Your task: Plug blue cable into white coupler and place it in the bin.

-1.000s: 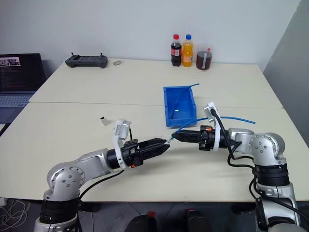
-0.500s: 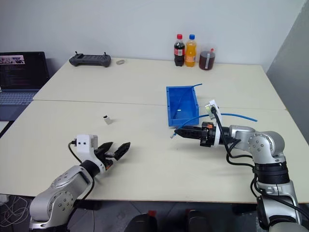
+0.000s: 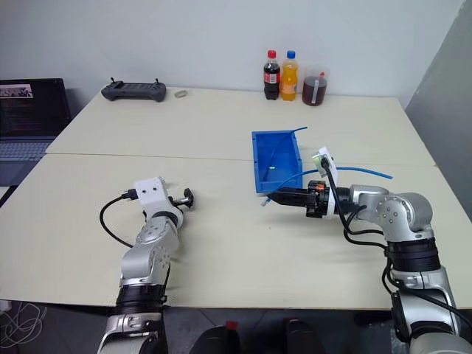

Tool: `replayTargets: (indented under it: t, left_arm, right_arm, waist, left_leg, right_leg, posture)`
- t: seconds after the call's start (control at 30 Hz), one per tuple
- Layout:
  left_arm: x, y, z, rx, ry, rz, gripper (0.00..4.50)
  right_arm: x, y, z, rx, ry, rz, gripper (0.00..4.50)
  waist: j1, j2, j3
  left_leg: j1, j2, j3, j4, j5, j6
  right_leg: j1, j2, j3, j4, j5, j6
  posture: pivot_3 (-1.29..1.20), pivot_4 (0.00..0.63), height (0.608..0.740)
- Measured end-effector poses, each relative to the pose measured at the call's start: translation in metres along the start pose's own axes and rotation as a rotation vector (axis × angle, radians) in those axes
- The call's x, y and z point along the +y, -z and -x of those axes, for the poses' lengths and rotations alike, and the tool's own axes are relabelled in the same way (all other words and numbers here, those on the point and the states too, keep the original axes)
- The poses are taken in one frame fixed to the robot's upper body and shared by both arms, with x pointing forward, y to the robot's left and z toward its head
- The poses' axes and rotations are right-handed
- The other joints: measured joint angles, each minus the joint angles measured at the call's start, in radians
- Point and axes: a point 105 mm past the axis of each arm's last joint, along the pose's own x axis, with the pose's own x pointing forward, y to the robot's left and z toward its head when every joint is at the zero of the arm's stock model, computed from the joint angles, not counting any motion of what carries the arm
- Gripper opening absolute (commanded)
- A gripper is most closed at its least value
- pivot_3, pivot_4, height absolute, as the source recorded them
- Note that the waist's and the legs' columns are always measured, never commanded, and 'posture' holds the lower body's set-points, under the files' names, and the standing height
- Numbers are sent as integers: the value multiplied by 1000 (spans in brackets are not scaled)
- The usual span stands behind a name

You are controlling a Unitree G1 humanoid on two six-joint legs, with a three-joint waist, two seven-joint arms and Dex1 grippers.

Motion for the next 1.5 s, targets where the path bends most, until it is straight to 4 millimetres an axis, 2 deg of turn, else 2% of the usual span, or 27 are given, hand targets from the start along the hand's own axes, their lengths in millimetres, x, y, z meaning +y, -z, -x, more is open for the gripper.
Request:
replayTargets:
  t: [0.27,0.57,0.77,1.17,1.23,1.4,1.5]
  left_arm:
    - [8,-3,-11,4,-125,-7,4487]
    - [19,-10,-27,0,-171,7,4487]
    - [14,-11,-30,1,-133,2,3474]
    - [11,-11,-32,3,-118,3,941]
    - [12,-11,-33,2,-117,4,782]
    - [13,-12,-31,18,-74,-18,781]
    - [1,-9,-18,33,141,-110,781]
  right_arm:
    - [-1,-1,2,-3,14,2,143]
    - [-3,-3,9,-30,44,10,143]
    - [-4,-4,9,-30,58,10,143]
    - [-5,-4,9,-30,69,10,143]
    - [-6,-4,9,-30,72,9,143]
    - [-7,-3,9,-31,78,9,143]
    - [-5,-4,8,-28,75,17,143]
  waist:
    - [-2,0,0]
    - [-1,0,0]
    - [-1,0,0]
    - [1,0,0]
    - [1,0,0]
    - [-1,0,0]
    - [-2,0,0]
  left_leg:
    - [0,0,0,0,0,0]
    - [0,0,1,0,0,0]
    - [0,0,1,0,0,-1]
    - [0,0,1,0,0,-1]
    - [0,0,1,0,0,-1]
    - [1,0,1,0,1,-1]
    - [0,0,1,0,3,-5]
  right_leg:
    - [0,0,0,1,0,0]
    - [0,0,0,0,0,0]
    - [0,0,0,1,0,0]
    - [0,-1,0,1,0,0]
    - [0,-1,0,1,0,0]
    - [0,-1,0,1,0,0]
    - [0,-1,0,1,0,0]
  posture:
    - [0,150,740]
    - [0,150,740]
    - [0,150,740]
    - [0,150,740]
    - [0,150,740]
    - [0,150,740]
    - [0,150,740]
